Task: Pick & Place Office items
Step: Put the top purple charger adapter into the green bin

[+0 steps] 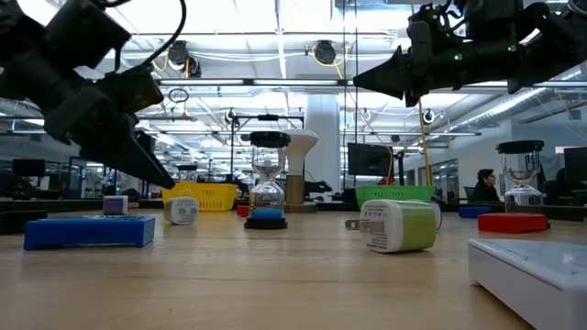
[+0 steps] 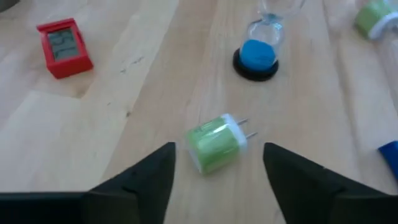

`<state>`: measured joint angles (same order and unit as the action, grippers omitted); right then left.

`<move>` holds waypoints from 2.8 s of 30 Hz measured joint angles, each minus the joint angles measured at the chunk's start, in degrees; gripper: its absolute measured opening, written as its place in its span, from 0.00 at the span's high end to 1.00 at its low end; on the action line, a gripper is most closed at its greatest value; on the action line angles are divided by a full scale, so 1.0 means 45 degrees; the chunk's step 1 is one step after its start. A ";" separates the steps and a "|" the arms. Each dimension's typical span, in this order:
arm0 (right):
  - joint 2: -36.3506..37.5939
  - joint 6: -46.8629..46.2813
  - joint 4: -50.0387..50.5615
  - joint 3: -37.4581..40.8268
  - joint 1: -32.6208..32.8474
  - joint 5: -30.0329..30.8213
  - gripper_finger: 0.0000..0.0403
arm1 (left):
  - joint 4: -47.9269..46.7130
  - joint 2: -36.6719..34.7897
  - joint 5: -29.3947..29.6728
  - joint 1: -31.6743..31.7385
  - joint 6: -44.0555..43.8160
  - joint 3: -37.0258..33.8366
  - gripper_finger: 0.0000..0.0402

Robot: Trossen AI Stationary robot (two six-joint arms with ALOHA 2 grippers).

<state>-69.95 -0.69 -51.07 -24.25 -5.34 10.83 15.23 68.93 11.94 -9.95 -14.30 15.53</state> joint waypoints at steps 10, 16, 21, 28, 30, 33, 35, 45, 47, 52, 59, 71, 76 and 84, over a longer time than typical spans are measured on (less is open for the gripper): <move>0.0000 0.0553 -0.0019 0.0000 -0.0863 -0.0024 1.00 | 0.0394 0.0004 -0.1977 0.1409 0.3699 0.0000 0.22; -0.0005 0.2054 -0.1032 0.0000 -0.1773 -0.0087 1.00 | 0.1018 0.0009 -0.3327 0.2209 0.4807 0.0000 0.26; -0.0001 0.2307 -0.1547 0.0000 -0.2350 -0.0112 1.00 | 0.1062 0.0014 -0.3656 0.2472 0.4853 0.0000 0.28; -0.0005 0.1997 -0.1294 0.0000 -0.2490 -0.0133 1.00 | -0.0651 -0.0283 -0.3258 0.2505 0.4620 0.0328 0.27; -0.0005 0.1821 -0.1051 0.0000 -0.2452 -0.0131 1.00 | -0.2026 -0.0791 -0.3225 0.2819 0.4047 0.1036 0.27; -0.0005 0.1133 -0.0574 0.0000 -0.2424 -0.0136 1.00 | -0.5492 -0.1237 -0.2832 0.3476 0.3308 0.2422 0.27; -0.0010 0.0713 -0.0156 0.0000 -0.2405 -0.0139 1.00 | -0.7300 -0.1297 -0.2391 0.3935 0.2528 0.3251 0.27; -0.0010 0.0884 0.0576 0.0000 -0.2026 -0.0143 1.00 | -1.3445 -0.1502 -0.0981 0.6981 -0.0573 0.4758 0.27; -0.0010 0.1292 0.0427 0.0000 -0.2044 -0.0134 1.00 | -1.3689 -0.1497 -0.1062 0.7789 -0.0512 0.4750 0.27; -0.0010 0.2391 -0.0038 0.0000 -0.2214 -0.0139 1.00 | -1.3359 -0.1178 -0.2243 0.9523 0.0256 0.4749 0.27; -0.0010 0.3010 -0.0369 0.0000 -0.2545 -0.0141 1.00 | -1.3159 0.0202 -0.2652 1.0397 0.0796 0.4745 0.27; -0.0010 0.2938 -0.0202 0.0000 -0.2633 -0.0141 1.00 | -1.2829 0.1965 -0.2110 1.0261 0.2034 0.4736 0.36; -0.0010 0.2934 -0.0204 0.0000 -0.2628 -0.0141 1.00 | -1.2830 0.1952 -0.2084 1.0261 0.2034 0.4736 0.51; -0.0010 0.3156 0.0074 0.0000 -0.2671 -0.0141 1.00 | -1.2986 0.1937 -0.1972 1.0262 0.2022 0.5011 0.68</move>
<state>-70.00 13.51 -50.74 -24.25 -17.36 10.20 -43.21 77.65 3.07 36.23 -5.20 38.08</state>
